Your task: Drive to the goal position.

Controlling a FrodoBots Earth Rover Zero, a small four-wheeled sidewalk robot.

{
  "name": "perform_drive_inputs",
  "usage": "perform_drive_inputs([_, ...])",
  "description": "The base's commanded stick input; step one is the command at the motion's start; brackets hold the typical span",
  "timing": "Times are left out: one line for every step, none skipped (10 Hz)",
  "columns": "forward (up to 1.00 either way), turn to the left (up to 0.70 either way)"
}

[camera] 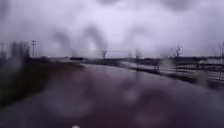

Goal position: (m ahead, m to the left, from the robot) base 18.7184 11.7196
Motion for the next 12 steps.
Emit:
perform_drive_inputs([0.70, 0.00])
perform_drive_inputs([0.70, 0.00])
perform_drive_inputs([0.70, 0.00])
perform_drive_inputs([0.70, 0.00])
perform_drive_inputs([0.70, 0.00])
perform_drive_inputs([0.70, 0.00])
perform_drive_inputs([0.70, 0.00])
perform_drive_inputs([0.70, 0.00])
perform_drive_inputs([0.70, 0.00])
perform_drive_inputs([0.70, 0.00])
perform_drive_inputs([0.70, 0.00])
perform_drive_inputs([0.70, 0.00])
